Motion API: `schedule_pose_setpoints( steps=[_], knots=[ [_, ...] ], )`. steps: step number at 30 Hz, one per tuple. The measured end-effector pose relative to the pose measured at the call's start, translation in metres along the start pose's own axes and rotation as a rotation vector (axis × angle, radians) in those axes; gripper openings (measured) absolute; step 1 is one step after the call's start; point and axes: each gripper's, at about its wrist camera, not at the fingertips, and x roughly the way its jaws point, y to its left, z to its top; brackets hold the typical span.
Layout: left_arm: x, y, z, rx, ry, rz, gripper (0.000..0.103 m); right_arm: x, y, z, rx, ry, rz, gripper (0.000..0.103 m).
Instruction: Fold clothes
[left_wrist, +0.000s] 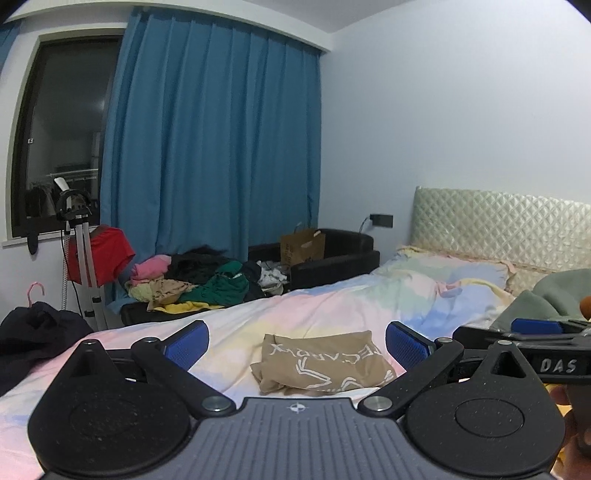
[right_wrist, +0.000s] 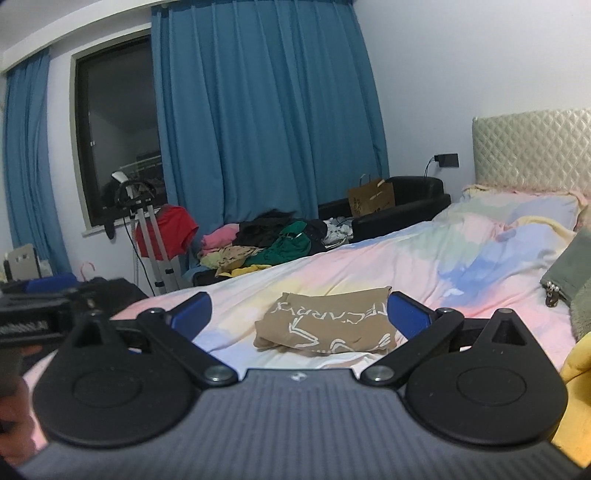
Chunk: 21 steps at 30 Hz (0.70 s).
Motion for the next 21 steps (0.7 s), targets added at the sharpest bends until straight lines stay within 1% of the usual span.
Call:
schedule_pose_setpoints(
  steps=[3, 7, 11, 14, 17, 21],
  knots=[
    [0.002, 0.006, -0.015, -0.014, 0.008, 0.021, 0.103, 0.009, 0.002, -0.016, -0.014, 0.008, -0.024, 0.103],
    [0.010, 0.017, -0.030, -0.043, 0.038, 0.032, 0.103, 0.022, 0.004, -0.033, -0.028, 0.023, -0.048, 0.103],
    [0.019, 0.029, -0.046, -0.073, 0.069, 0.041, 0.103, 0.027, 0.010, -0.039, -0.057, 0.007, -0.055, 0.103],
    [0.023, 0.037, -0.054, -0.094, 0.083, 0.046, 0.103, 0.036, 0.013, -0.047, -0.061, 0.019, -0.076, 0.103],
    [0.024, 0.040, -0.059, -0.091, 0.096, 0.057, 0.103, 0.042, 0.015, -0.054, -0.072, 0.027, -0.103, 0.103],
    [0.025, 0.042, -0.063, -0.084, 0.110, 0.070, 0.103, 0.045, 0.016, -0.057, -0.073, 0.041, -0.098, 0.103]
  ],
)
